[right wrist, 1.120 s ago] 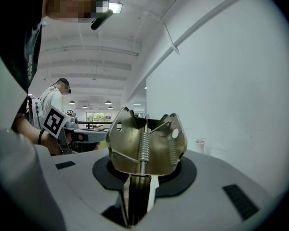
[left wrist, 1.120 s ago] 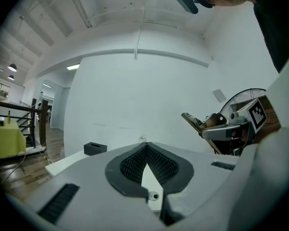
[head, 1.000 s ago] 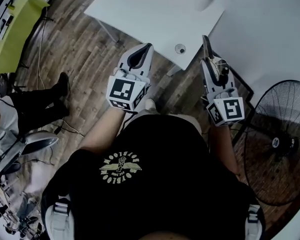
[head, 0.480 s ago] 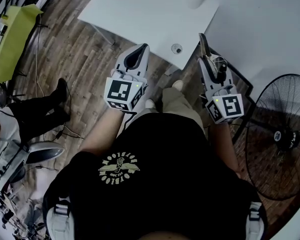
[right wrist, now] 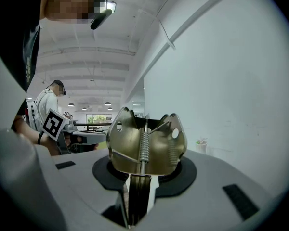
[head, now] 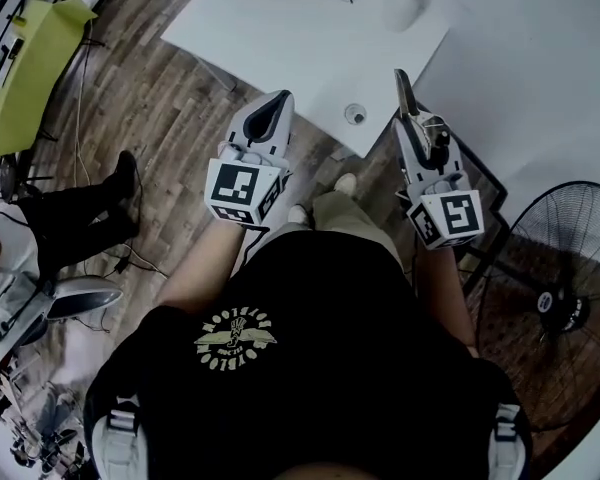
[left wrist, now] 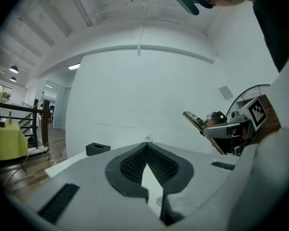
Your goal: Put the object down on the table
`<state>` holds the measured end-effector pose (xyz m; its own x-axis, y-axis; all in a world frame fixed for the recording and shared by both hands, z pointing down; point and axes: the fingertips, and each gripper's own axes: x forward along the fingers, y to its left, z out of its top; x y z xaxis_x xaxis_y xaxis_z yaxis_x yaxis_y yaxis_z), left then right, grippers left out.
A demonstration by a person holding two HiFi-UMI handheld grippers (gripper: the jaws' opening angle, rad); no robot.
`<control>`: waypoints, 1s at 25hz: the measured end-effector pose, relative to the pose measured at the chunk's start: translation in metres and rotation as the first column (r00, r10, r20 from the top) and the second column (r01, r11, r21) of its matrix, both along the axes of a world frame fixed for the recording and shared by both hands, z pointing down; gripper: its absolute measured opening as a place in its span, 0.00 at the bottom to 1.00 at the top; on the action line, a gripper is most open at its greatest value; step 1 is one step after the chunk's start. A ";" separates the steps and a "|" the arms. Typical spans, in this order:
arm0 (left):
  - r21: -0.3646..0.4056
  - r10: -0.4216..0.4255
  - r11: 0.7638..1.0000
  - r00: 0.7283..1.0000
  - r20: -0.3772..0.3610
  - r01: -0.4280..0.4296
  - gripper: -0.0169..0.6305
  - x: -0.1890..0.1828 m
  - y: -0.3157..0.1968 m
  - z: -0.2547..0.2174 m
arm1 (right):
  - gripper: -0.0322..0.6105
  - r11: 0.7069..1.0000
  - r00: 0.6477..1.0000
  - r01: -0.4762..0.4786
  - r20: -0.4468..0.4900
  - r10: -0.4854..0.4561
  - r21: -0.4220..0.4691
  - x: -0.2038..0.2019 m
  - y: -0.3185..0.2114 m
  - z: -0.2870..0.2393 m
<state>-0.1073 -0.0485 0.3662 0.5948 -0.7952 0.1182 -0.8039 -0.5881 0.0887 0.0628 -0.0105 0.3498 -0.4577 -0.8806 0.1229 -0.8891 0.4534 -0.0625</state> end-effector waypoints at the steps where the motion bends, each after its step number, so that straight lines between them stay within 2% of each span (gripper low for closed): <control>1: 0.001 -0.005 1.000 1.000 0.001 0.005 0.04 0.002 -0.004 0.000 | 0.22 1.000 1.000 0.009 -0.004 -0.009 0.001 0.001 -0.004 -0.001; 8: -0.008 -0.016 1.000 1.000 0.007 0.016 0.04 0.019 -0.023 0.004 | 0.22 1.000 1.000 0.031 -0.004 -0.031 0.002 0.016 -0.027 0.001; 25: -0.034 -0.066 0.997 0.998 0.015 0.066 0.04 0.037 -0.090 0.013 | 0.22 0.995 0.995 0.098 -0.002 -0.098 -0.010 0.032 -0.100 0.003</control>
<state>-0.0706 -0.1385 0.3796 0.5393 -0.8279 0.1540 -0.8421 -0.5305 0.0971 0.0947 -0.1107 0.3533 -0.5412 -0.8304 0.1329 -0.8407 0.5376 -0.0648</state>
